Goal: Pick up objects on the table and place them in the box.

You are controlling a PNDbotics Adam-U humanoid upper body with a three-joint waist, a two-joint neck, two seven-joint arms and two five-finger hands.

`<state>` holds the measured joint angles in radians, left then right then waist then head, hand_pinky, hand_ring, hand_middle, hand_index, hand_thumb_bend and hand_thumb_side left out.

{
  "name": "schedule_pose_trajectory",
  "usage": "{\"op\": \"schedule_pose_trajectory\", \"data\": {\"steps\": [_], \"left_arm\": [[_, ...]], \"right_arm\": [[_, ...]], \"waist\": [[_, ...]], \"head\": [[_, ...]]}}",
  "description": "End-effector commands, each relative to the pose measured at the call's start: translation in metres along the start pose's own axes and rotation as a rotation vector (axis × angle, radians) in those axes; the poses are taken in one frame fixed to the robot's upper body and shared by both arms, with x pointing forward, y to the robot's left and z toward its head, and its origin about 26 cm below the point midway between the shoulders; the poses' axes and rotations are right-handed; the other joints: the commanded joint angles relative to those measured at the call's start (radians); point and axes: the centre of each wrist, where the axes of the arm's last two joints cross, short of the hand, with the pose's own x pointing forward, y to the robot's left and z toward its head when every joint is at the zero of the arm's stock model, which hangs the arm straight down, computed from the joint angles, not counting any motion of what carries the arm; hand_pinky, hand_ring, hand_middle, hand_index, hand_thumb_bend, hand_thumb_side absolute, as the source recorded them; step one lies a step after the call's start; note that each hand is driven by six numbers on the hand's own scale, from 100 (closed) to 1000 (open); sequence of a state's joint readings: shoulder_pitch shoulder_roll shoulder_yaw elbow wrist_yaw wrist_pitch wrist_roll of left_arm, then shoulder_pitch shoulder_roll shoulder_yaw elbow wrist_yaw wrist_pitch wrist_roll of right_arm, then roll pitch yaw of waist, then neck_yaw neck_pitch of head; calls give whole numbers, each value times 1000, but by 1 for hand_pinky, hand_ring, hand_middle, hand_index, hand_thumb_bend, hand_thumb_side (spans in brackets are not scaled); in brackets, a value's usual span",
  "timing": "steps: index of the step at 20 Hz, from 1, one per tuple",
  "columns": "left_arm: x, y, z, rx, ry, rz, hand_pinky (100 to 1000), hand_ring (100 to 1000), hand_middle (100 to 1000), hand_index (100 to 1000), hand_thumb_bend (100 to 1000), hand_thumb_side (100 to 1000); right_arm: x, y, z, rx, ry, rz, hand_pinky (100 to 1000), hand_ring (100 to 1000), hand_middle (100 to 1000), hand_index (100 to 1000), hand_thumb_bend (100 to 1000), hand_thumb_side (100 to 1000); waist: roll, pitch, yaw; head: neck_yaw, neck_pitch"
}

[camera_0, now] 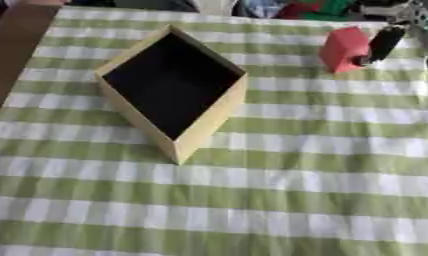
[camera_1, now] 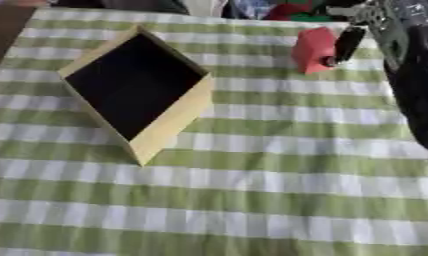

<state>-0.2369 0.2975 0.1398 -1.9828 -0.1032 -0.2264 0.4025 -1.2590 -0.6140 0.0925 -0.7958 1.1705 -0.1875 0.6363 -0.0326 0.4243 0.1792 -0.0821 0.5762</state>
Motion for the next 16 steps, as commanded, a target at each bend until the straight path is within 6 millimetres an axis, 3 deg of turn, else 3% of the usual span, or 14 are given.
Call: {"op": "schedule_pose_trajectory", "data": {"steps": [1, 10, 16], "left_arm": [[5, 0, -4, -4, -27, 8, 1000, 517, 529, 791, 100, 190], [5, 0, -4, -5, -23, 3, 1000, 515, 527, 788, 100, 193], [5, -1, -4, -5, -22, 5, 1000, 514, 525, 788, 100, 196]], "right_arm": [[-5, -16, 6, -27, 20, 18, 1000, 1000, 960, 1000, 409, 100], [0, -20, 3, 10, 19, 43, 986, 1000, 939, 1000, 365, 100], [3, -26, 4, 33, 14, 60, 921, 921, 840, 967, 391, 100]], "waist": [[1, -17, 3], [-4, -8, 6], [-7, -9, 4]], "head": [[-5, -15], [-6, -21], [-5, -22]]}}
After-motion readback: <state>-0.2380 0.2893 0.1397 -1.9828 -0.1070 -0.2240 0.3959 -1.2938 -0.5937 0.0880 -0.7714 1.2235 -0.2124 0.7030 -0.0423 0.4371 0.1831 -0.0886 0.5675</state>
